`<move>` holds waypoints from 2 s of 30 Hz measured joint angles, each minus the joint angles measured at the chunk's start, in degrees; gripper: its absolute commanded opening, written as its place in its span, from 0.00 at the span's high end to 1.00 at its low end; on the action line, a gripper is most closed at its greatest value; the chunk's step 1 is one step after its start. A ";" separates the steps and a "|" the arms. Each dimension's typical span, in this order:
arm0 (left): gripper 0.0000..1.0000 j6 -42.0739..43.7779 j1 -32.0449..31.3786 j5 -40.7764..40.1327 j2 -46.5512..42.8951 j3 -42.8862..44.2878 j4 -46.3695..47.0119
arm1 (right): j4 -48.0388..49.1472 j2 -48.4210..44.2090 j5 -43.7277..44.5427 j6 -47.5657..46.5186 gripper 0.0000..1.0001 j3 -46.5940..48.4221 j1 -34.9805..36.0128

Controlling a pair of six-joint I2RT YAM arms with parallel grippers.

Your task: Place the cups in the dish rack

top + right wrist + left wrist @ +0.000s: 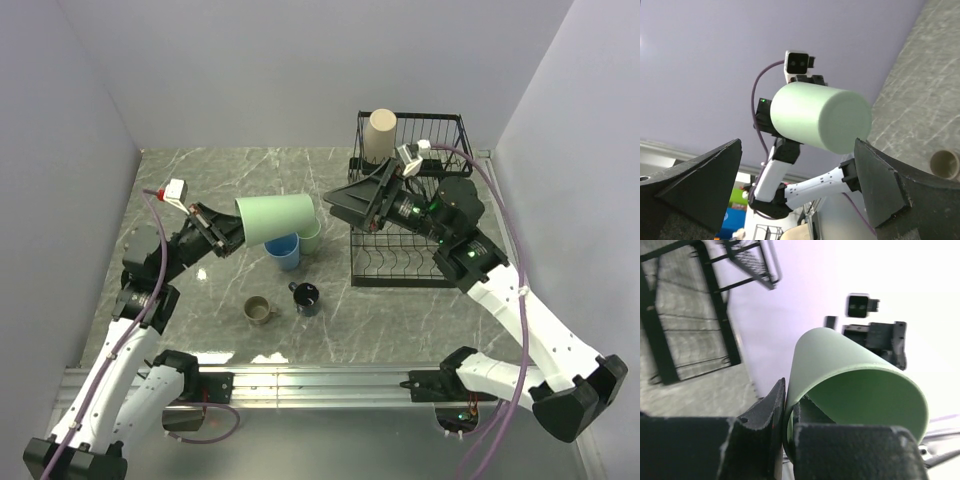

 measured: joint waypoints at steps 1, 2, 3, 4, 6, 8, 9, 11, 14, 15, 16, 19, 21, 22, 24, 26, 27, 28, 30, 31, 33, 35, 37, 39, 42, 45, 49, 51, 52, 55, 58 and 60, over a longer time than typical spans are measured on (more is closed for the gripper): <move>1.00 -1.46 0.00 0.15 0.00 -0.61 2.08 | 0.96 0.44 0.11 0.37 0.00 0.04 0.57; 1.00 -2.73 -0.02 0.15 0.00 -0.92 3.74 | 1.22 0.92 0.35 0.39 0.00 0.22 1.29; 1.00 -3.91 -0.15 0.15 0.00 -1.14 5.66 | 1.16 1.31 0.72 0.28 0.00 0.44 1.86; 1.00 -4.92 -0.28 0.11 0.00 -1.29 7.50 | 0.96 1.86 1.38 0.09 0.00 0.72 2.60; 1.00 -6.64 -0.68 0.07 0.02 -1.33 10.99 | 0.22 2.75 2.23 -0.44 0.00 1.46 3.80; 1.00 -7.45 -1.11 0.04 0.04 -1.33 12.90 | 0.24 3.30 2.75 -0.72 0.00 1.77 4.66; 1.00 -7.63 -1.42 0.02 0.07 -1.33 13.62 | 0.31 3.41 2.86 -0.72 0.00 1.84 4.92; 1.00 -7.89 -2.16 -0.26 0.22 -1.33 14.60 | 0.94 3.74 2.99 -0.61 0.00 1.88 5.55; 1.00 -8.46 -3.58 -1.11 0.44 -1.77 15.82 | 2.91 4.74 3.04 0.09 0.00 2.27 6.64; 1.00 -8.70 -4.07 -1.33 0.39 -2.16 16.37 | 3.76 5.18 3.02 0.37 0.00 2.34 7.06; 1.00 -8.92 -4.50 -1.64 0.39 -2.64 17.27 | 4.46 5.64 3.02 0.63 0.00 2.38 7.54; 1.00 -9.92 -5.88 -2.91 0.46 -4.37 19.43 | 5.77 7.15 3.02 1.44 0.00 2.75 8.46; 1.00 -10.16 -6.62 -3.58 0.92 -4.85 20.22 | 6.25 7.78 3.06 2.05 0.03 2.78 8.90; 1.00 -10.21 -7.06 -4.11 1.53 -4.85 20.68 | 6.43 8.04 3.13 2.32 0.05 2.78 9.03; 1.00 -10.21 -7.82 -4.87 2.71 -4.85 21.38 | 6.84 8.39 3.37 2.91 0.24 2.82 9.07; 1.00 -10.34 -8.52 -5.60 3.74 -4.85 21.40 | 6.88 8.83 3.74 3.08 0.42 3.28 9.11; 1.00 -10.34 -8.81 -6.14 4.22 -4.83 21.70 | 6.69 9.11 4.07 3.15 0.59 3.65 9.05; 1.00 -10.36 -8.92 -6.54 4.44 -4.81 21.88 | 6.45 9.35 4.24 2.97 0.67 4.00 9.03; 0.92 -10.32 -9.03 -7.45 4.55 -4.79 21.81 | 5.77 9.92 4.79 2.73 0.83 5.09 9.01; 0.81 -10.25 -9.11 -7.87 4.55 -4.61 21.64 | 5.31 10.14 5.05 2.54 0.83 5.64 9.01; 0.37 -8.94 -9.31 -8.76 4.44 -3.80 19.65 | 4.11 10.60 5.33 2.19 0.86 6.95 9.01; 0.19 -7.08 -9.55 -9.27 4.09 -2.62 15.72 | 2.64 10.95 5.88 1.77 0.88 8.37 8.98; 0.08 -3.93 -9.75 -10.62 3.37 -0.76 9.35 | 0.04 11.06 6.49 0.52 0.89 10.32 8.50; 0.04 -0.48 -9.77 -12.96 2.45 1.84 1.81 | -3.96 11.04 6.82 -1.57 0.90 13.20 6.95; 0.04 5.14 -9.38 -17.86 0.79 6.47 -10.01 | -9.66 10.29 7.43 -5.35 0.91 17.35 1.05; 0.05 10.14 -8.76 -22.38 -1.92 9.07 -19.45 | -16.15 9.33 8.15 -9.79 0.92 21.70 -8.52; 0.06 14.27 -8.57 -27.52 -4.98 9.60 -29.73 | -27.65 11.06 12.04 -17.84 0.93 32.79 -19.17; 0.07 15.52 -8.57 -29.24 -5.29 9.60 -33.40 | -34.07 13.79 16.28 -22.40 0.96 41.35 -21.03; 0.07 15.96 -8.57 -30.03 -5.27 9.60 -35.01 | -36.92 15.43 18.71 -24.63 0.97 45.66 -21.35; 0.08 17.29 -8.52 -31.69 -5.16 9.64 -38.82 | -43.71 20.39 25.70 -30.03 1.00 56.83 -21.99; 0.09 18.49 -8.52 -33.03 -4.94 9.92 -41.79 | -50.29 27.58 32.76 -34.12 1.00 68.13 -22.91; 0.09 19.04 -8.52 -34.07 -4.68 10.40 -43.34 | -53.20 32.46 36.96 -36.09 1.00 73.57 -23.87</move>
